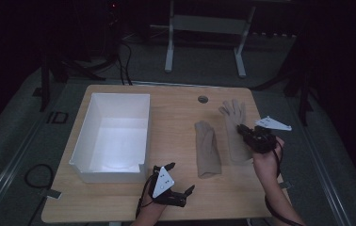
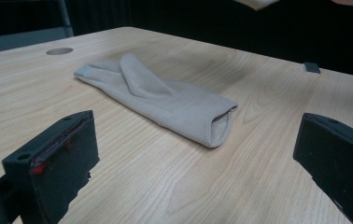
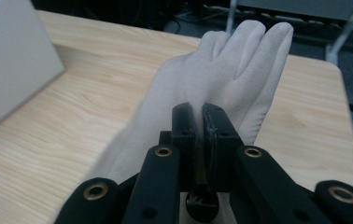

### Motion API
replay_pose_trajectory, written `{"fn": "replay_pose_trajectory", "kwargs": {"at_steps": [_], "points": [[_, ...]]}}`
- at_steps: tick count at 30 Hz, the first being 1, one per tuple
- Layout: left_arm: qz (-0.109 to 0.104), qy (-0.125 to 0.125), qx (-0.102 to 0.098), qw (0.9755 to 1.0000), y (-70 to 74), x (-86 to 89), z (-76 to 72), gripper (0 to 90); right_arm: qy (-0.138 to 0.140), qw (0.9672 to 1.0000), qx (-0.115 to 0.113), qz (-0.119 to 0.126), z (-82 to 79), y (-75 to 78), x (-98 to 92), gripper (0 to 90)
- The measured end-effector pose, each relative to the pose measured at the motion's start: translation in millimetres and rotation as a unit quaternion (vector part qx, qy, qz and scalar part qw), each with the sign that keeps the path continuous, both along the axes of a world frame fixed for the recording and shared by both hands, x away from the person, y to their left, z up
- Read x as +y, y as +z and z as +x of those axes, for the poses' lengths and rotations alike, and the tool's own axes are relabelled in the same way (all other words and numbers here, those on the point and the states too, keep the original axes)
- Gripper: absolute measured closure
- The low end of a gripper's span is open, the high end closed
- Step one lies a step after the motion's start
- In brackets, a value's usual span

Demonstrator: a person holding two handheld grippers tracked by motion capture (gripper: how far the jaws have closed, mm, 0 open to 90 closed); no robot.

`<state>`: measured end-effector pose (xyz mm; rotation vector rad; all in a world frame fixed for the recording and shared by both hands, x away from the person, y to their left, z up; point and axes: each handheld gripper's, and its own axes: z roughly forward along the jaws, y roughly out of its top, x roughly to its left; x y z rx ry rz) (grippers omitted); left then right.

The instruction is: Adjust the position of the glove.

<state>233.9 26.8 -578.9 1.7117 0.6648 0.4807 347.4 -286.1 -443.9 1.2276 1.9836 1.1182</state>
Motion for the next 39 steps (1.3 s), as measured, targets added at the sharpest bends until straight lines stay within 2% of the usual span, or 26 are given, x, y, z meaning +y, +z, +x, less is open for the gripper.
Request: {"fn": "replay_pose_trajectory", "kwargs": {"at_steps": [3, 9, 14, 18, 23, 25, 32, 39], "points": [[0.0, -0.001, 0.0, 1.0, 0.0, 0.0, 0.0, 0.4, 0.016, 0.9999, -0.002, 0.002, 1.5, 3.1, 16.5, 84.2], [0.0, -0.002, -0.001, 1.0, 0.0, 0.2, -0.2, 0.4, 0.026, 0.9996, 0.005, 0.006, 5.9, 1.3, 39.9, 84.1], [0.001, -0.002, -0.002, 1.0, 0.0, 0.2, -0.2, 0.4, 0.027, 0.9994, 0.017, 0.011, 8.9, -6.4, 56.3, 84.2], [0.001, -0.003, -0.002, 1.0, 0.0, 0.0, -0.4, 0.4, 0.023, 0.9994, 0.026, 0.002, 11.5, -18.6, 65.5, 84.1], [0.001, -0.003, -0.002, 1.0, 0.0, 0.0, -0.5, 0.3, 0.019, 0.9991, 0.037, -0.006, 11.5, -33.6, 71.8, 84.1], [0.001, -0.004, -0.002, 1.0, 0.0, 0.0, -0.5, 0.3, 0.011, 0.9985, 0.051, -0.018, 10.6, -48.1, 75.7, 84.1], [0.001, -0.005, -0.001, 1.0, 0.0, 0.1, -0.3, 0.4, 0.005, 0.9966, 0.081, -0.008, 9.9, -67.3, 74.8, 83.9], [0.002, -0.005, -0.002, 1.0, 0.0, 0.0, -0.5, 0.3, 0.0, 0.9957, 0.093, -0.002, 6.2, -77.4, 75.4, 83.4]]}}
